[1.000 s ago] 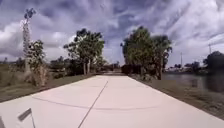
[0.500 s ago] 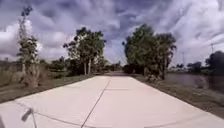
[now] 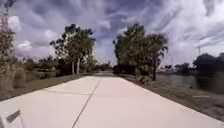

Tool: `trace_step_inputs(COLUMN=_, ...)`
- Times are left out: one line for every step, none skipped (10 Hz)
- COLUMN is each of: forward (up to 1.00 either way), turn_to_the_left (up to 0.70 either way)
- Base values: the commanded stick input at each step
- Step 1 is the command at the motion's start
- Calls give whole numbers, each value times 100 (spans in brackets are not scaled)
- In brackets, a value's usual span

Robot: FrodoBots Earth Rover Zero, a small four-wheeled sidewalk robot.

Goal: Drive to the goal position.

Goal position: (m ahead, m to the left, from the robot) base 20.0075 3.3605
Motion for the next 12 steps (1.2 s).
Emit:
trace_step_inputs(forward=100, turn_to_the_left=0)
trace_step_inputs(forward=100, turn_to_the_left=0)
trace_step_inputs(forward=100, turn_to_the_left=0)
trace_step_inputs(forward=100, turn_to_the_left=0)
trace_step_inputs(forward=100, turn_to_the_left=0)
trace_step_inputs(forward=100, turn_to_the_left=0)
trace_step_inputs(forward=100, turn_to_the_left=0)
trace_step_inputs(forward=100, turn_to_the_left=0)
trace_step_inputs(forward=100, turn_to_the_left=0)
trace_step_inputs(forward=100, turn_to_the_left=0)
trace_step_inputs(forward=100, turn_to_the_left=0)
trace_step_inputs(forward=100, turn_to_the_left=0)
